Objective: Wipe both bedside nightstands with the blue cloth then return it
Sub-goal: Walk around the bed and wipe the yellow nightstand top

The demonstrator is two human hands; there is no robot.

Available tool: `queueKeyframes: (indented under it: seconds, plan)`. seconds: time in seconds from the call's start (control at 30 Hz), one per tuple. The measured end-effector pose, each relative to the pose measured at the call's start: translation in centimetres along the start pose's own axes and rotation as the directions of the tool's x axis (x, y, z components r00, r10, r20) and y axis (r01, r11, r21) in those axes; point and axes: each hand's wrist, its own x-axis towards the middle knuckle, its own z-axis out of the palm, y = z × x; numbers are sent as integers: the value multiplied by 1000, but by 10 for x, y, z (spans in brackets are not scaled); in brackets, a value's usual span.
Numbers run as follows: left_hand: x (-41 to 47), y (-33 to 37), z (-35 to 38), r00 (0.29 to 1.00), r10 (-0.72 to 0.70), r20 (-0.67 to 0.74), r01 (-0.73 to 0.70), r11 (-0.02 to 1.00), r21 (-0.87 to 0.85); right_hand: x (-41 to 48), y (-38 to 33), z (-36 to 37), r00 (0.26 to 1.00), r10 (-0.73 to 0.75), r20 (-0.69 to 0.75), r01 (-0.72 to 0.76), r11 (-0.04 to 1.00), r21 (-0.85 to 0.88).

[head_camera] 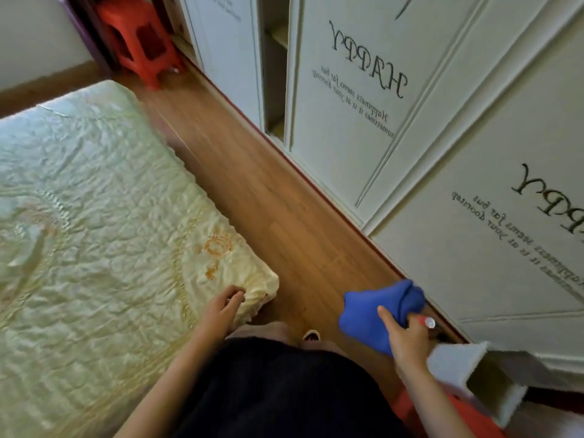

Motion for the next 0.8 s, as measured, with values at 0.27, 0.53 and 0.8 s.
queueKeyframes:
  seconds: [0.27,0.53,0.8]
  plan:
    - [95,34,-11,956,-164,-245,138,983,-120,162,-116,109,945,-107,309,142,985,-95]
    - [234,96,-28,920,-267,-286,223,958,-180,305,-228,206,896,-105,431,180,974,-137]
    - [372,202,-86,925,-178,-334,154,983,-97,445,-335,266,911,-108,397,184,970,-159]
